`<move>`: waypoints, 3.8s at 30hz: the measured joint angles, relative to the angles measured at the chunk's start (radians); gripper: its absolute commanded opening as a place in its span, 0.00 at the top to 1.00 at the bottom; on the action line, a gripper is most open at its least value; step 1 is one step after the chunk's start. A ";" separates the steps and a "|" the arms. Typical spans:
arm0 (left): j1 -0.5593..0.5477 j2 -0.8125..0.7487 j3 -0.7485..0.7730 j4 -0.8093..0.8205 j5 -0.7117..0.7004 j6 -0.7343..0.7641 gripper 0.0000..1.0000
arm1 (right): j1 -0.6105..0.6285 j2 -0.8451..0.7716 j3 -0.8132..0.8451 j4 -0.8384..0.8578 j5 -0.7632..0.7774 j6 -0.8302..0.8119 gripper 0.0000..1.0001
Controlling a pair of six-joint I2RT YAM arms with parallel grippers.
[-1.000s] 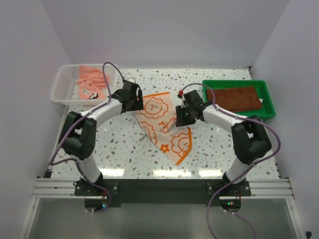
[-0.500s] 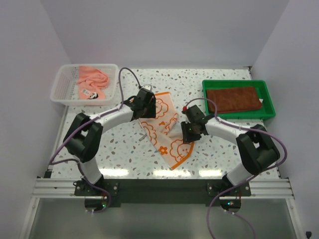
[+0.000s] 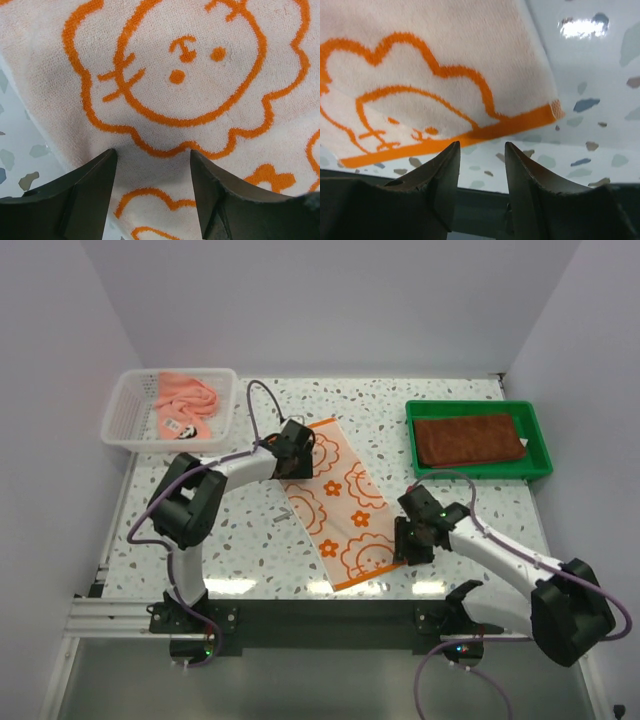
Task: Fold and stack the towels
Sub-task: Flatten out the crumpled towel, then fold the towel
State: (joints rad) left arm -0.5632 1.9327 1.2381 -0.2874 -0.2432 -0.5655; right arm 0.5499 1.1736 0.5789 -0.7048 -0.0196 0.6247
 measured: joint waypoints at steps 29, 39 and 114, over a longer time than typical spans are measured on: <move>-0.388 -0.299 -0.287 -0.038 0.086 -0.030 0.44 | -0.047 0.420 0.438 0.101 0.051 -0.289 0.73; -0.434 -0.257 -0.287 -0.097 0.103 -0.027 0.48 | -0.047 0.462 0.347 0.095 -0.022 -0.249 0.73; 0.220 0.164 0.343 -0.207 0.355 0.734 0.25 | -0.172 1.207 1.439 -0.058 -0.130 -0.938 0.78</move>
State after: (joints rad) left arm -0.3428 2.0968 1.5806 -0.4942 0.1116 0.1688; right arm 0.3782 2.3810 2.0182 -0.7624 -0.1501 -0.3138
